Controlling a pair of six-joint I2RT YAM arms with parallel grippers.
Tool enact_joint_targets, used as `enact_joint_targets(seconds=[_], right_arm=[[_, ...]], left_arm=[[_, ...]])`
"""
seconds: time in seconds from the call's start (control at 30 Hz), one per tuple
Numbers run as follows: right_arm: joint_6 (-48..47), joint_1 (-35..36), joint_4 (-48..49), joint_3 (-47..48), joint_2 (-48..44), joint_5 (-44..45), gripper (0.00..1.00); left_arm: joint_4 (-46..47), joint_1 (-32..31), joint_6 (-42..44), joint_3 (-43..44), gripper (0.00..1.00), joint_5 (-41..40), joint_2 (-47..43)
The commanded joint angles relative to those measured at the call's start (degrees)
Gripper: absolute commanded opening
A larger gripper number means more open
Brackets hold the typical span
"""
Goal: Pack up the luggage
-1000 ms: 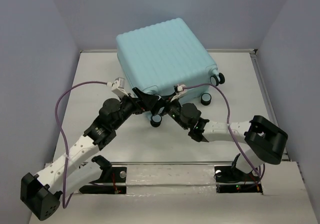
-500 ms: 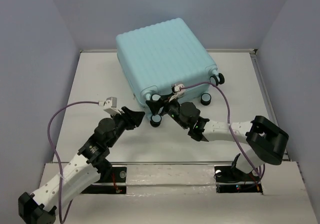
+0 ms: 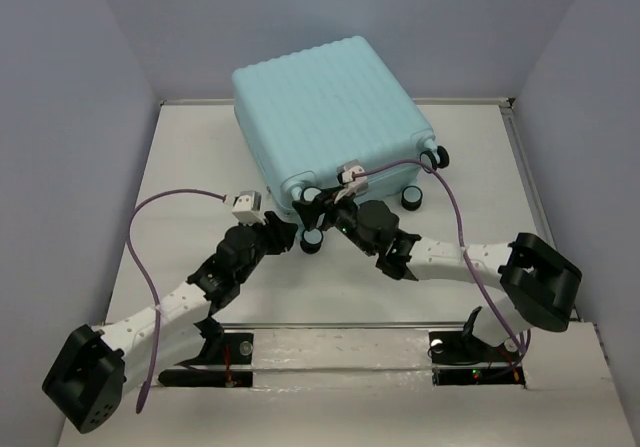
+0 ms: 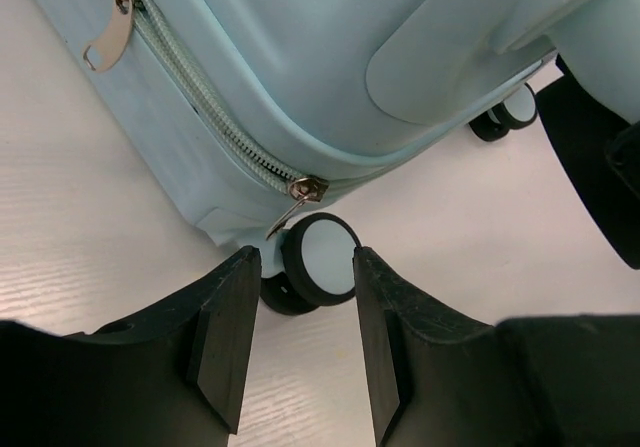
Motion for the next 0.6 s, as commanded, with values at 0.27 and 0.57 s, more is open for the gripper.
enact_joint_targets(seconds=[0.27, 0.57], right_arm=[[-4.0, -1.0, 4.3, 6.2, -2.7, -0.6, 0.07], [-3.1, -1.0, 4.6, 5.5, -2.6, -1.1, 0.07]], left_arm=[[13.8, -0.2, 7.7, 4.2, 0.47, -6.5, 8.5], [16.0, -0.3, 11.3, 5.5, 0.06, -9.9, 10.9]])
